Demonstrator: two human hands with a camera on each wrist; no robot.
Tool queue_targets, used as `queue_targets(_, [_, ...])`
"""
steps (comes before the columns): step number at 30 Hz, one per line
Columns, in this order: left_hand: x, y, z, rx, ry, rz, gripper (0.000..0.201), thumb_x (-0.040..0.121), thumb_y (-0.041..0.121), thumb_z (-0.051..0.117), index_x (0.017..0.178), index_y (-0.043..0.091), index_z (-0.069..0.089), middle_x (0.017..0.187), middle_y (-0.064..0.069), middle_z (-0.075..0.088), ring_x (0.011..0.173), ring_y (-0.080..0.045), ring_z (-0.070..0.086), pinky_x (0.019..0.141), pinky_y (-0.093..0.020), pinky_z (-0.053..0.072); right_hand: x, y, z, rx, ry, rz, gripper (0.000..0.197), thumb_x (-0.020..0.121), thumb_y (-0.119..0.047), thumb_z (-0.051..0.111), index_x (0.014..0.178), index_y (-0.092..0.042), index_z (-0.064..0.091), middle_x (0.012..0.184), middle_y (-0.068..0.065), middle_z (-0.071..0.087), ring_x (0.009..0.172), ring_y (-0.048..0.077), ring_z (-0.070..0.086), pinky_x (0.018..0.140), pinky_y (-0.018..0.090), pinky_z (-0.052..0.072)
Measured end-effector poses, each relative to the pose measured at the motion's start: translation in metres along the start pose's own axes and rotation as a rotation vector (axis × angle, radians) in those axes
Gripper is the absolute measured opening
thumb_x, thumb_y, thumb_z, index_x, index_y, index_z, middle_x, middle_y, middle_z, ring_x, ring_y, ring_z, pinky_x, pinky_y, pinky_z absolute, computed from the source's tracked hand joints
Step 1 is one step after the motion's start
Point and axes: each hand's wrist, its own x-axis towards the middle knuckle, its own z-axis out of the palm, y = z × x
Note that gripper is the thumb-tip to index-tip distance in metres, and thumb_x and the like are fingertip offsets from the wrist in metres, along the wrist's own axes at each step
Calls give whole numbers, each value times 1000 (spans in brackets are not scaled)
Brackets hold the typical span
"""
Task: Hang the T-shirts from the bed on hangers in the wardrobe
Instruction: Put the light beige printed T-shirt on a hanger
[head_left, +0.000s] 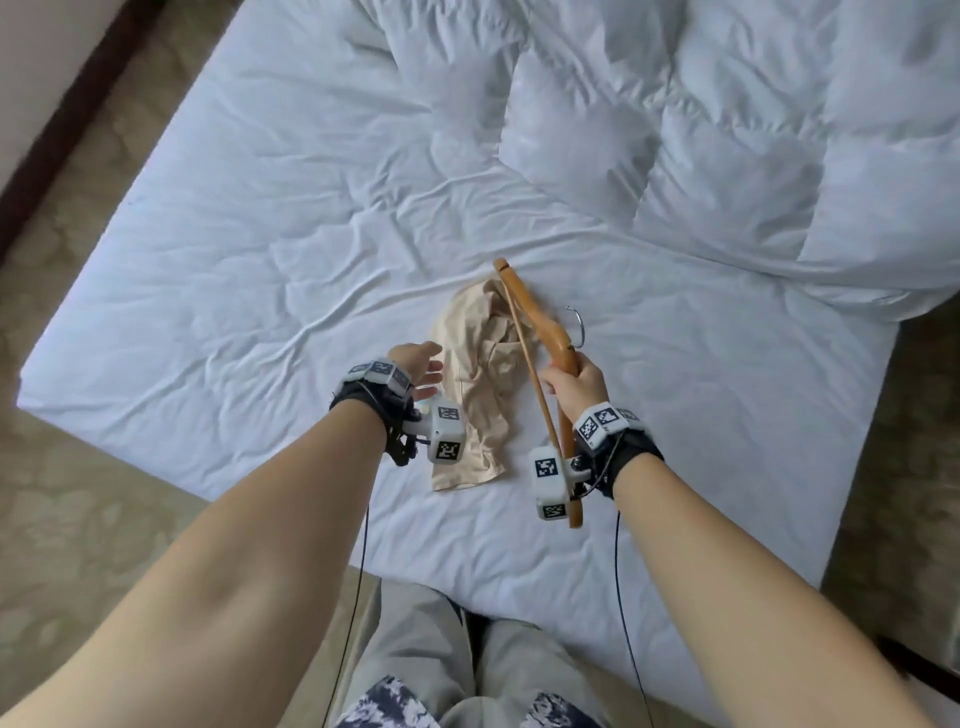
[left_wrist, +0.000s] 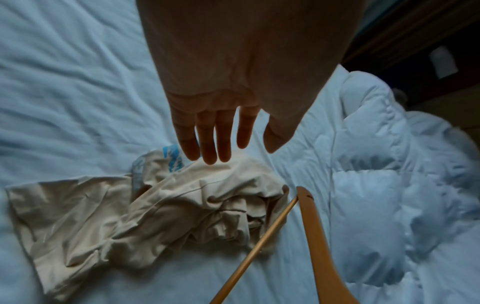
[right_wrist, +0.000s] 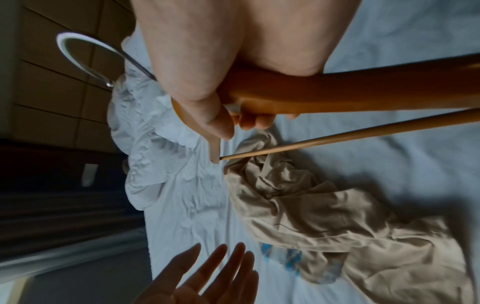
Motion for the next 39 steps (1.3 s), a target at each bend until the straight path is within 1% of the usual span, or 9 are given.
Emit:
queue_targets(5, [52,-12,19,101,-84,-128,43,94,32,63,125,5,52,120,-12,57,107,-29,58,82,-39,50,23,17,7,-17,8,45,12,85,-5,66,94,-12,61,73,2,59,61,15,53,54,23,43])
queue_targets(9, [79,-28,28,139,-19,-168,47,86,36,70,119,3,60,91,-9,61,81,-27,62,73,-38,50,34,26,9,-50,16,65,15,85,-4,66,100,-5,64,80,5,62,64,16,55,55,22,44])
queue_targets(12, [94,-34,32,229,10,-163,46,79,42,73,107,8,61,98,-14,67,98,-33,67,88,-46,52,41,29,8,-52,14,71,16,85,-5,66,100,-8,65,79,3,62,64,14,55,56,23,41])
queue_targets(14, [96,-36,34,282,19,-132,51,74,43,77,109,10,60,96,-12,66,93,-31,66,91,-45,53,45,30,8,-57,8,63,14,84,-6,67,98,-11,65,77,0,62,64,14,56,57,23,41])
queue_targets(19, [87,-38,45,197,-12,-74,61,70,32,83,121,7,62,67,-4,59,56,-19,55,56,-26,45,45,31,5,-39,-13,53,14,86,-6,66,98,-12,64,73,-2,60,62,11,55,55,21,40])
queue_targets(25, [94,-41,56,288,61,112,41,62,38,80,92,24,56,95,-8,69,86,-31,70,78,-53,59,35,30,-7,-13,1,49,9,84,-7,65,89,-14,61,68,-3,59,61,11,54,58,23,41])
queue_targets(29, [39,-19,71,312,118,243,31,76,26,78,97,23,56,90,-3,67,80,-25,67,76,-38,59,31,27,-21,-25,5,33,9,83,-10,66,86,-16,61,70,-2,63,66,16,58,66,27,43])
queue_targets(31, [15,-12,83,223,2,284,29,86,12,71,110,21,56,89,0,63,74,-16,63,64,-22,58,30,27,-27,-40,-10,23,11,82,-12,69,89,-16,61,75,-1,64,71,18,59,65,27,45])
queue_targets(39, [-23,-17,118,487,-498,262,10,95,13,61,100,17,69,96,-12,68,90,-26,67,88,-48,57,26,35,-36,-17,-99,85,61,63,-61,80,105,-19,68,94,-2,71,89,17,67,86,35,53])
